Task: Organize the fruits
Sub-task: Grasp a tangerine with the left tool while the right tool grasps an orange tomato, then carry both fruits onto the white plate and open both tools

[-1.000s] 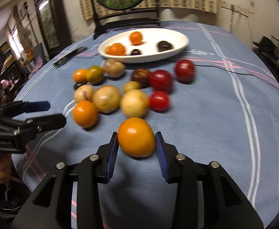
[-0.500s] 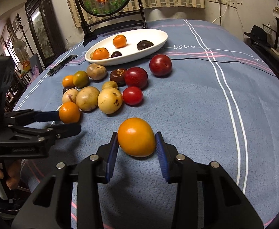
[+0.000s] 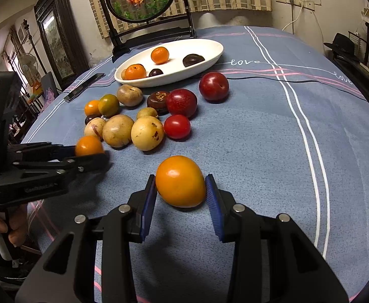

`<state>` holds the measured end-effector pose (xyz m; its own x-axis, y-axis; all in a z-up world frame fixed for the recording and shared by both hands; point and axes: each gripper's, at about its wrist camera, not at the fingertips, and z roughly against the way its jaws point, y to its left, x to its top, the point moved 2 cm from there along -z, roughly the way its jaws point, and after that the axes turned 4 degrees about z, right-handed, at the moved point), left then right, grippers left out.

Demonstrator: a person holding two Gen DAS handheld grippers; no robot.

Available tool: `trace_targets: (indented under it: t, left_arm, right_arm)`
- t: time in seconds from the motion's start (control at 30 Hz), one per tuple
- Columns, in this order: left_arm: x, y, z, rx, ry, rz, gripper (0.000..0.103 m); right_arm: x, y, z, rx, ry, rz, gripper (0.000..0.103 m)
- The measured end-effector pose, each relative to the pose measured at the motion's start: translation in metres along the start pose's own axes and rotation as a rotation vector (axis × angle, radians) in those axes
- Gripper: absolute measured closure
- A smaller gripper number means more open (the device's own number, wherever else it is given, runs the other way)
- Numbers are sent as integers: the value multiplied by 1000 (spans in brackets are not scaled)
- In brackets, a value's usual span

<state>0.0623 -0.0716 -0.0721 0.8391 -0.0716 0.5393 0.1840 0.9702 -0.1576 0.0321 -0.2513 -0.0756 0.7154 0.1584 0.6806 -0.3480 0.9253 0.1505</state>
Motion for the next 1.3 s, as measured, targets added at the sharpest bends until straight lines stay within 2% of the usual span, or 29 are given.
trace_targets:
  t: [0.23,0.4,0.7,0.83,1.0,1.1,1.3]
  left_arm:
    - [10,12,29,9,-73,2,64]
    - [29,22,46,11,-115,2,64]
    - [85,32,63,6,-175,1,64]
    - [114,35,59,19,-193,-2,64]
    - [147,48,34,36,-180,22,64]
    - [160,59,11,46,-149,52,64]
    - [176,83,-33,62,-85,111,64]
  right_arm:
    - [7,3,7,0,-18,4,64]
    - [28,6,22,-15,-72,36,64]
    - [97,10,38,-31,-179,88,64]
    - [130,13,28,-37,-209,108,64]
    - [162,17,-6,-58,-181,136,64]
    - [178,13,-37,-68,-129,131,64]
    - [189,5,-85,-77,-37,118,64]
